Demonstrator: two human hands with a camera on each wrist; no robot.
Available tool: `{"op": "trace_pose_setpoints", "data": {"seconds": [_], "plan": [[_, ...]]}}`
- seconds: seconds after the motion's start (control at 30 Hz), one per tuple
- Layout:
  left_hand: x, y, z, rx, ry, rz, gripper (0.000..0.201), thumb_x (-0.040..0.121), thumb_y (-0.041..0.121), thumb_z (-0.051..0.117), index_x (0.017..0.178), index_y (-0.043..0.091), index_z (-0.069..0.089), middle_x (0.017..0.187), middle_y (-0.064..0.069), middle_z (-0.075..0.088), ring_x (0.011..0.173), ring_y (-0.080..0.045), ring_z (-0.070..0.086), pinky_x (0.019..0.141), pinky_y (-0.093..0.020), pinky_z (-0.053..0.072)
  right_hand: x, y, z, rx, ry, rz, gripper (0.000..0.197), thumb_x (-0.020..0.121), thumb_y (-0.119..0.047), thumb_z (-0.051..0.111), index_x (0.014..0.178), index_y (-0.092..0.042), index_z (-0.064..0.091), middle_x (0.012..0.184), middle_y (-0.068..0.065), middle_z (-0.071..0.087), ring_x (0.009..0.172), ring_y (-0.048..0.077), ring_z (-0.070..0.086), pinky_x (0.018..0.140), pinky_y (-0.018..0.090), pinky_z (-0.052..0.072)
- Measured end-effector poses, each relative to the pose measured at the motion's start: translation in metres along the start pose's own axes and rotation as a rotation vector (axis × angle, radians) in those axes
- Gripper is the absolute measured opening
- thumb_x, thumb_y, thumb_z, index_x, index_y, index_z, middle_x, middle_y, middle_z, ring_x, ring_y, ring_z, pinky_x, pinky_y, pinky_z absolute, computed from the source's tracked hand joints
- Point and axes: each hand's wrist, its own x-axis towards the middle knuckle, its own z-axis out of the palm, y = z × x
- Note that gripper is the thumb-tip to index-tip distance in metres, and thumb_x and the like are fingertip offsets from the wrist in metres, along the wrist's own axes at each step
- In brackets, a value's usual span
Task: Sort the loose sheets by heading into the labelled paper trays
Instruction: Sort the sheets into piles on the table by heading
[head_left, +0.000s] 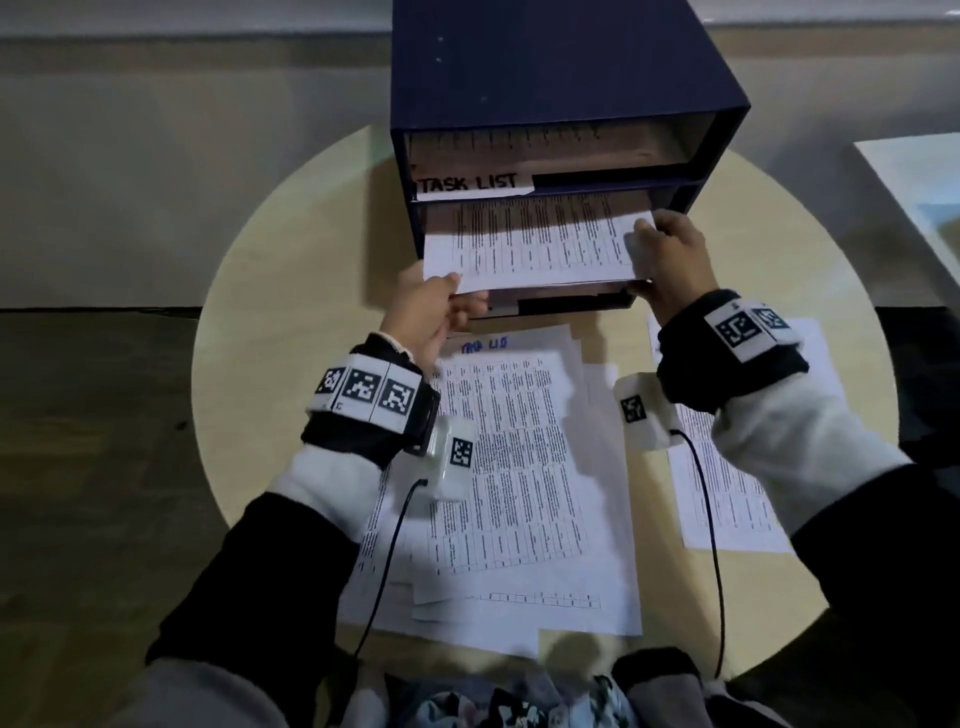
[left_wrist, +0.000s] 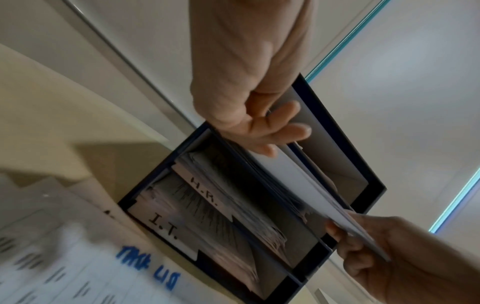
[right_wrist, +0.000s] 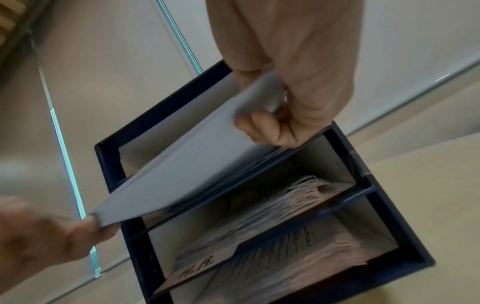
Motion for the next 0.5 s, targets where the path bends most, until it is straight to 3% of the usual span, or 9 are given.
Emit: {"op": "trace_pose_setpoints", "data": {"seconds": [0.1, 0.17, 0.27, 0.3, 0.37, 0.43, 0.5], "plan": [[0.006, 0.007, 0.01, -0.122, 0.038, 0.005, 0.045, 0.098, -0.002, 0.032, 0.141, 0.002, 0.024, 0.125, -0.018, 0.047, 0.06, -0.011, 0.067, 0.049, -0.013, 0.05, 0.0, 0.01, -0.003, -0.02, 0.0, -0.039, 0.022, 0.09, -0.005, 0.049, 0.109, -0.015, 0.042, 0.09, 0.003, 0.051, 0.06, 0.009, 0.05, 0.044, 0.018, 0.039], [0.009, 0.01, 0.016, -0.209, 0.043, 0.031, 0.047, 0.097, -0.006, 0.03, 0.142, 0.003, 0.021, 0.132, -0.022, 0.04, 0.059, -0.013, 0.068, 0.052, -0.014, 0.051, 0.004, 0.01, -0.003, -0.03, 0.04, -0.09, 0.022, 0.087, 0.004, 0.049, 0.103, -0.01, 0.044, 0.081, 0.003, 0.048, 0.052, 0.007, 0.049, 0.042, 0.016, 0.04], [0.016, 0.011, 0.018, -0.278, 0.058, 0.071, 0.048, 0.095, -0.01, 0.031, 0.141, -0.004, 0.02, 0.109, -0.02, 0.053, 0.068, -0.016, 0.069, 0.055, -0.013, 0.052, 0.015, 0.002, 0.0, -0.104, 0.076, -0.116, 0.022, 0.083, 0.009, 0.049, 0.075, -0.011, 0.055, 0.068, 0.0, 0.05, 0.057, 0.014, 0.05, 0.058, 0.027, 0.05], [0.018, 0.012, 0.019, -0.289, 0.053, 0.076, 0.04, 0.094, -0.01, 0.032, 0.135, -0.007, 0.03, 0.102, -0.019, 0.056, 0.073, -0.018, 0.068, 0.057, -0.014, 0.053, 0.019, -0.001, 0.002, -0.127, 0.083, -0.113, 0.027, 0.082, 0.008, 0.05, 0.067, -0.015, 0.054, 0.065, 0.001, 0.052, 0.06, 0.018, 0.051, 0.065, 0.035, 0.052], [0.02, 0.015, 0.02, -0.284, 0.044, 0.065, 0.019, 0.095, -0.009, 0.031, 0.103, -0.004, 0.048, 0.1, -0.022, 0.058, 0.077, -0.019, 0.067, 0.059, -0.014, 0.055, 0.025, -0.006, 0.006, -0.151, 0.097, -0.105, 0.026, 0.08, -0.001, 0.054, 0.06, -0.018, 0.051, 0.063, 0.003, 0.052, 0.066, 0.022, 0.052, 0.071, 0.044, 0.052], [0.025, 0.014, 0.02, -0.271, 0.014, 0.054, 0.022, 0.095, -0.008, 0.031, 0.085, 0.003, 0.047, 0.095, -0.022, 0.059, 0.078, -0.021, 0.066, 0.061, -0.017, 0.056, 0.028, -0.008, 0.008, -0.213, 0.116, -0.125, 0.02, 0.075, -0.016, 0.057, 0.058, -0.02, 0.048, 0.066, 0.008, 0.051, 0.069, 0.021, 0.051, 0.069, 0.042, 0.049], [0.03, 0.015, 0.02, -0.193, 0.006, 0.042, 0.017, 0.096, -0.007, 0.033, 0.09, 0.001, 0.047, 0.089, -0.02, 0.06, 0.075, -0.02, 0.066, 0.059, -0.018, 0.056, 0.021, -0.005, 0.009, -0.305, 0.119, -0.187, 0.012, 0.078, -0.02, 0.056, 0.067, -0.018, 0.057, 0.077, 0.01, 0.054, 0.077, 0.021, 0.054, 0.074, 0.035, 0.046]]}}
